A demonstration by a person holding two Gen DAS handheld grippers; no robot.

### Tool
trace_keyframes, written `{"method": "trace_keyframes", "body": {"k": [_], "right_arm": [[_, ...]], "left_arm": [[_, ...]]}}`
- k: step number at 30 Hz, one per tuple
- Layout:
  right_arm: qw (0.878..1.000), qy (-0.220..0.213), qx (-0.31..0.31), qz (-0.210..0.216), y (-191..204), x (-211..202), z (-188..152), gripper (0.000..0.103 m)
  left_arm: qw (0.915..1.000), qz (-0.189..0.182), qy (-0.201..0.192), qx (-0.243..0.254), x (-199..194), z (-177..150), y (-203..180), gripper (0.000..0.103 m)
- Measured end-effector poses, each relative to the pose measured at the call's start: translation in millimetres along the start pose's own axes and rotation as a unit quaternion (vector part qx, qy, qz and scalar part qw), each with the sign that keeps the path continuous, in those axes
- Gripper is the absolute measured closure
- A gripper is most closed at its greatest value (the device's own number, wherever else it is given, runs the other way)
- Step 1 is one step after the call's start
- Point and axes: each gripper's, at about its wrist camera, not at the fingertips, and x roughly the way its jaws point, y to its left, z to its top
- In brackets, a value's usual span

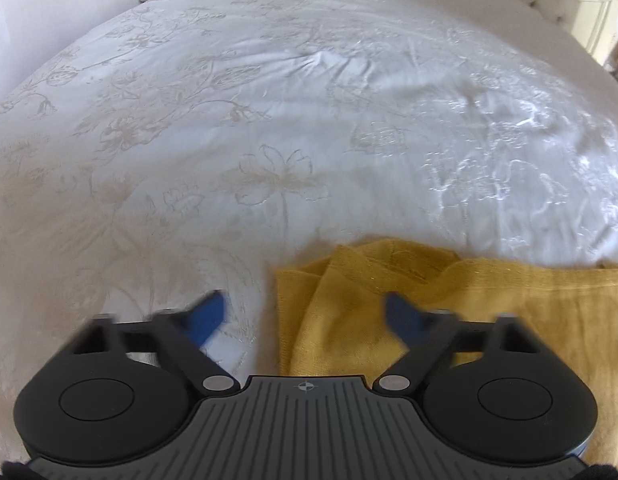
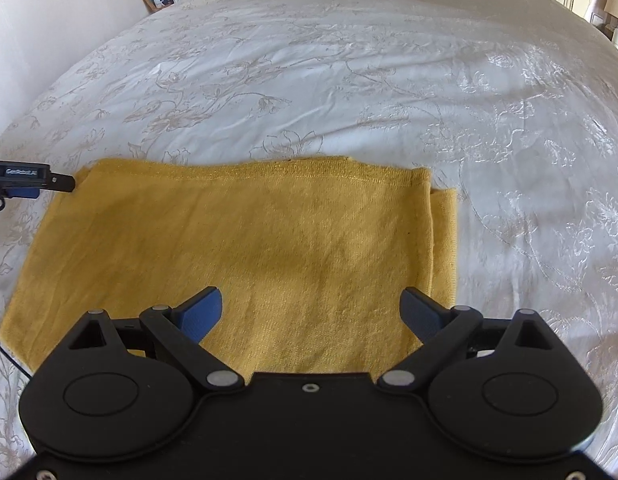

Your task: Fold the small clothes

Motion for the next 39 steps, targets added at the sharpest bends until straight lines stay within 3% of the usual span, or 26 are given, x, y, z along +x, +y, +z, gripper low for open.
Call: {"method": "trace_keyframes", "body": {"k": [1, 2, 4, 7, 11, 15, 16, 17, 20, 25, 27, 29, 30, 31, 39], "right_arm": [[1.000, 0.001, 0.002, 0.000, 0, 0, -1, 0.007], [1.000, 0.002, 0.002, -0.001, 0, 1, -1, 0.007], [1.000, 0.005, 0.006, -0.001, -1, 2, -2, 0.007], [1.000, 0.006, 0.009, -0.001, -2, 3, -2, 0.007], [1.000, 0.007, 0.009, 0.000, -3, 2, -2, 0.007], [1.000, 0.007, 0.012, 0.001, -4, 2, -2, 0.007], [1.000, 0.007, 0.013, 0.001, -4, 2, -2, 0.007], [1.000, 0.007, 0.013, 0.001, -4, 2, -3, 0.007], [1.000, 0.006, 0.017, -0.001, -5, 1, -4, 0.007], [1.000, 0.008, 0.025, -0.007, -10, -3, -5, 0.007], [0.999, 0.009, 0.030, -0.008, -12, -6, -6, 0.007], [0.999, 0.013, 0.035, -0.008, -14, -9, -8, 0.005], [0.999, 0.016, 0.039, -0.008, -15, -9, -10, 0.003], [0.999, 0.022, 0.043, -0.007, -15, -10, -12, 0.003], [0.994, 0.087, 0.055, -0.022, -15, -5, -41, 0.002]], "left_arm": [[0.9999, 0.003, 0.005, 0.011, 2, 1, -3, 0.078], [0.9992, 0.013, 0.009, 0.035, 4, 1, -8, 0.080], [0.9970, 0.009, -0.002, 0.076, 3, -2, -17, 0.079], [0.9953, -0.005, -0.007, 0.096, 2, -4, -24, 0.077], [0.9972, -0.004, 0.012, 0.073, 12, -3, -19, 0.071], [0.9973, -0.023, 0.019, 0.068, 16, -1, -16, 0.072], [0.9970, -0.031, 0.010, 0.071, 14, -1, -16, 0.080], [0.9964, -0.039, 0.000, 0.075, 11, -1, -16, 0.098], [0.9970, -0.004, -0.026, 0.073, 4, -2, -15, 0.099], [0.9978, 0.056, -0.015, -0.034, 10, -1, 16, 0.098], [0.9972, 0.025, 0.002, -0.070, 12, -2, 29, 0.078], [0.9962, -0.007, 0.017, -0.085, 7, -5, 34, 0.022], [0.9964, -0.016, 0.013, -0.082, 0, -10, 33, 0.014], [0.9969, -0.020, 0.008, -0.076, -8, -15, 30, 0.008], [0.9989, -0.033, 0.032, -0.001, -52, -78, -4, 0.006]]}}
